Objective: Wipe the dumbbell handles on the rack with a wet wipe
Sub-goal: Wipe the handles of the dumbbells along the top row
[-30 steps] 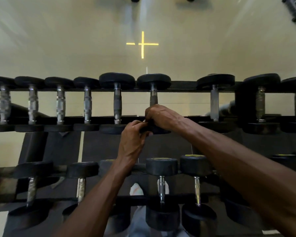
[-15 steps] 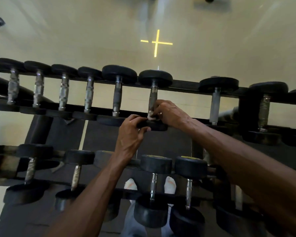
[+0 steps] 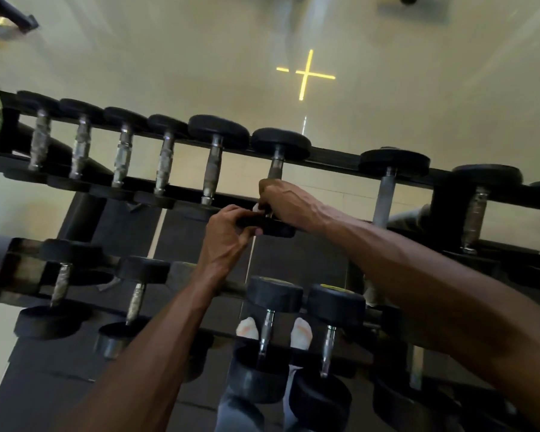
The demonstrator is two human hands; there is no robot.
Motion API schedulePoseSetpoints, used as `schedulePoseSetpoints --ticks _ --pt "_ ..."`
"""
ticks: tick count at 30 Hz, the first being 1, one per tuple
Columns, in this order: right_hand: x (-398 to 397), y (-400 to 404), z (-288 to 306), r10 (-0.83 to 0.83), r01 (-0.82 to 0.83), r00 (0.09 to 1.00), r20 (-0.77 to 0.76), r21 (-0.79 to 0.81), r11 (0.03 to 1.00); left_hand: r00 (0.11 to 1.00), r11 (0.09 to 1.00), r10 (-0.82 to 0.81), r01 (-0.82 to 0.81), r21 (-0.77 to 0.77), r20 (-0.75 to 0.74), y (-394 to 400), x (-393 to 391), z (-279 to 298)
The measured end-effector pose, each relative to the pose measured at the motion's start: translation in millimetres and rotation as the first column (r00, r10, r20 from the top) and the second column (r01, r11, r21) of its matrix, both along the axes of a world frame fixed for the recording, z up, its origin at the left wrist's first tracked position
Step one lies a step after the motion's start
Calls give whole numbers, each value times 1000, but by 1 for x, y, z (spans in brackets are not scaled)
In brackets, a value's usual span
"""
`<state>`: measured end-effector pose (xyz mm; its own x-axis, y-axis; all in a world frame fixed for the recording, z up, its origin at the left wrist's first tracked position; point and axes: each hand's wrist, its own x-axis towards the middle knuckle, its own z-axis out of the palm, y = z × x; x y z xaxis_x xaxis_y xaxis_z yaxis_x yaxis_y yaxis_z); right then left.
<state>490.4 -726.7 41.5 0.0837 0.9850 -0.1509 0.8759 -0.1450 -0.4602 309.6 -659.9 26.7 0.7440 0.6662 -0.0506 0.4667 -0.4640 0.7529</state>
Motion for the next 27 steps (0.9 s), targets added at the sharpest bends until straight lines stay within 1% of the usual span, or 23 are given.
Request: schedulePoseSetpoints --ticks 2,5,7,9,12,15,17,20,22,24,27 --pt "3 -3 -6 -113 113 994 -9 64 992 1000 1000 -23 23 -14 6 1 -1 -1" --pt "2 7 -14 -278 281 960 -45 77 957 998 998 -64 64 -4 5 8 -3 -4" --pt "-4 12 -17 -321 322 947 -25 93 942 995 995 -97 97 13 2 11 -3 -2" --pt "-9 10 -17 -277 277 961 1 62 959 992 991 -129 129 37 3 13 -2 -3" --pt "-13 3 -11 -163 163 987 0 -53 985 991 990 -137 137 46 -7 13 -3 0" --pt "-11 5 -3 -131 129 991 -10 -117 985 988 987 -153 155 41 -35 17 -2 1" --pt "-13 6 3 -119 117 993 -14 -112 987 988 990 -135 138 34 -73 16 0 4" --pt "-15 6 7 -83 83 997 6 -111 990 993 996 -82 85 39 -88 11 3 1" --pt "-15 2 7 -113 116 992 47 -73 991 992 996 -67 72 44 -109 6 3 3" --pt "-13 0 6 -159 161 986 51 -40 986 991 996 -67 73 47 -120 5 1 3" --pt "-12 0 6 -178 181 983 49 -45 983 989 995 -89 93 32 -119 6 1 4"
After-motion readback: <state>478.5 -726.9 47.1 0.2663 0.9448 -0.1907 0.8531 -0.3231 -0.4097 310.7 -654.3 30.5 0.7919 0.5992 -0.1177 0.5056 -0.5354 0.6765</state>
